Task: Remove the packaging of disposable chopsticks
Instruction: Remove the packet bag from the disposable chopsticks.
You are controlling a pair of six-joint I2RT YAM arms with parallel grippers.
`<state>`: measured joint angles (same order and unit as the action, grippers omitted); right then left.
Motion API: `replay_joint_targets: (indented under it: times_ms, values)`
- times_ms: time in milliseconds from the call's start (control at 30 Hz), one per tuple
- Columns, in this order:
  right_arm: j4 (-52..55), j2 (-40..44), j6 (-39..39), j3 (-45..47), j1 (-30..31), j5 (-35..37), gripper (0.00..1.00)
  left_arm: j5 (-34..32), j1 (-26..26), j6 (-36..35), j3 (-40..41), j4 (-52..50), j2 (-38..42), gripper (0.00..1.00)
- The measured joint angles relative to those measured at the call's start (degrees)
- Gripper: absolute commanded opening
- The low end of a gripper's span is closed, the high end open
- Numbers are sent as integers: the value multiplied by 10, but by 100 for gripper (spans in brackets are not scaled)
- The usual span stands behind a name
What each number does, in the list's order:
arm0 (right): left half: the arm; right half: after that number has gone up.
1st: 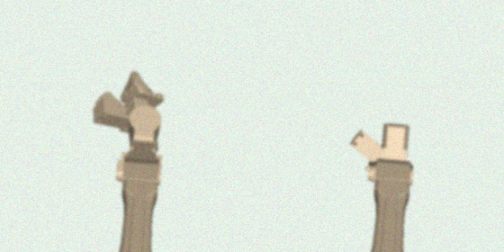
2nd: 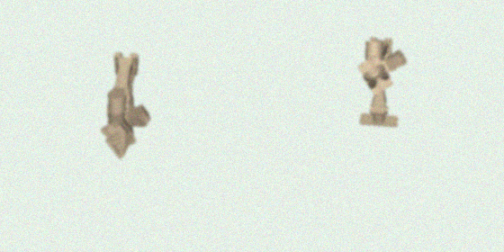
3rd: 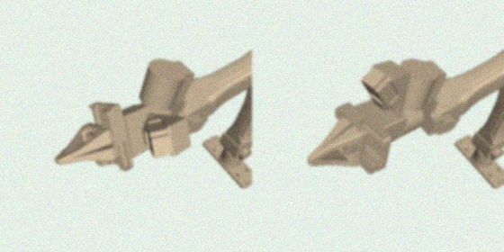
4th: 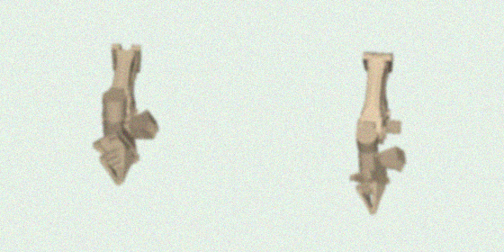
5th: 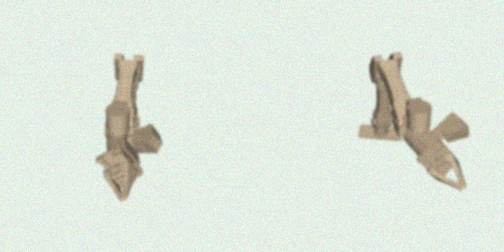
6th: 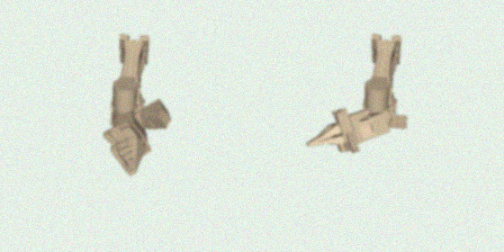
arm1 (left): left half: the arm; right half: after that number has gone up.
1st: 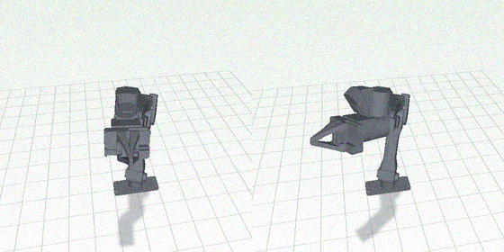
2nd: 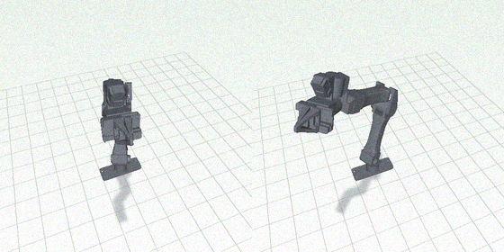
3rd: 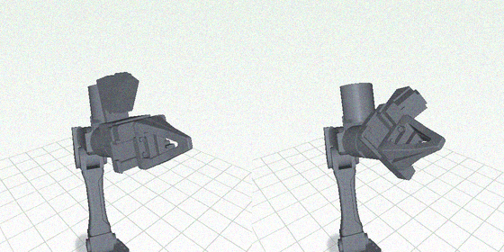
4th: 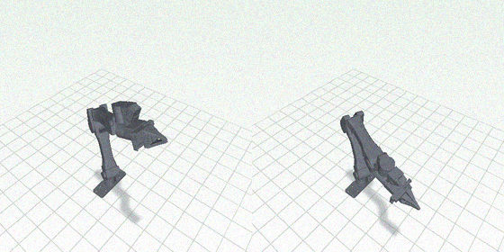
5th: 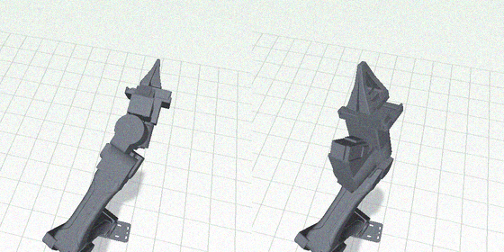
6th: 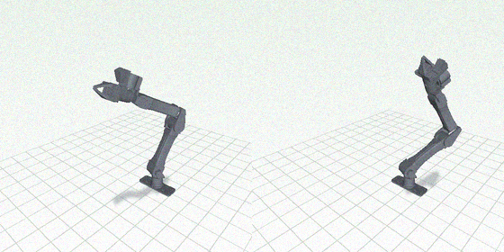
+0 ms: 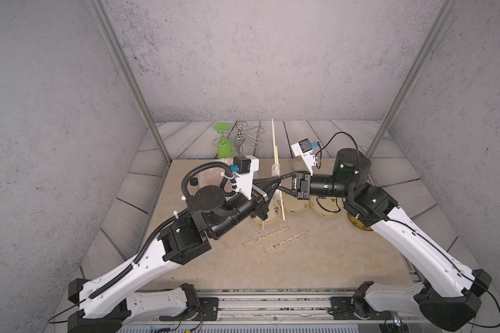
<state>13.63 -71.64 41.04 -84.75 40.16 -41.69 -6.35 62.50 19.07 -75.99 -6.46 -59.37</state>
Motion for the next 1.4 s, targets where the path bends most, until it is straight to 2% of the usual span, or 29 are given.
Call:
replay_joint_targets:
  times_ms: [67, 100, 133, 167, 233, 267, 400, 500, 567, 633, 900, 1000, 1133, 1200, 1267, 1367, 1400]
  values:
    - [10, 12, -25, 9, 0, 8, 0, 5, 0, 0, -2, -6, 9, 0]
    - [16, 19, -39, 14, 0, 12, 0, 9, 0, 1, -5, -11, 12, 14]
    - [21, 26, -52, 19, 0, 14, 0, 14, 0, 0, -10, -15, 14, 36]
    - [24, 31, -64, 23, 0, 14, 0, 18, 0, 0, -15, -20, 16, 53]
    - [27, 42, -92, 32, 0, 12, 0, 26, 0, 0, -26, -30, 21, 79]
    - [27, 45, -105, 36, -1, 10, 0, 28, 0, 0, -30, -34, 24, 81]
    - [34, 66, -162, 65, -1, -9, 0, 24, -3, 4, -46, -47, 40, 80]
    - [39, 81, -199, 85, -1, -35, 0, 23, -20, 9, -74, -59, 43, 73]
    - [42, 86, -216, 92, -1, -60, 0, 32, -35, 15, -93, -65, 39, 64]
    - [41, 90, -228, 100, -1, -86, 0, 48, -50, 24, -110, -70, 31, 58]
    - [32, 96, -242, 113, -1, -148, 0, 161, -92, 77, -120, -77, -22, 48]
    - [32, 96, -243, 113, -1, -164, 0, 182, -99, 91, -115, -82, -31, 41]
    - [34, 96, -244, 113, -1, -180, 0, 205, -104, 104, -111, -79, -30, 38]
    - [39, 96, -248, 113, -1, -185, 0, 214, -105, 107, -111, -76, -30, 25]
    - [48, 95, -251, 113, -1, -186, 0, 222, -106, 108, -111, -74, -30, 18]
    - [61, 94, -255, 113, -1, -190, 0, 224, -107, 108, -111, -73, -28, 18]
    - [64, 94, -257, 113, -1, -192, 0, 224, -107, 108, -111, -73, -28, 21]
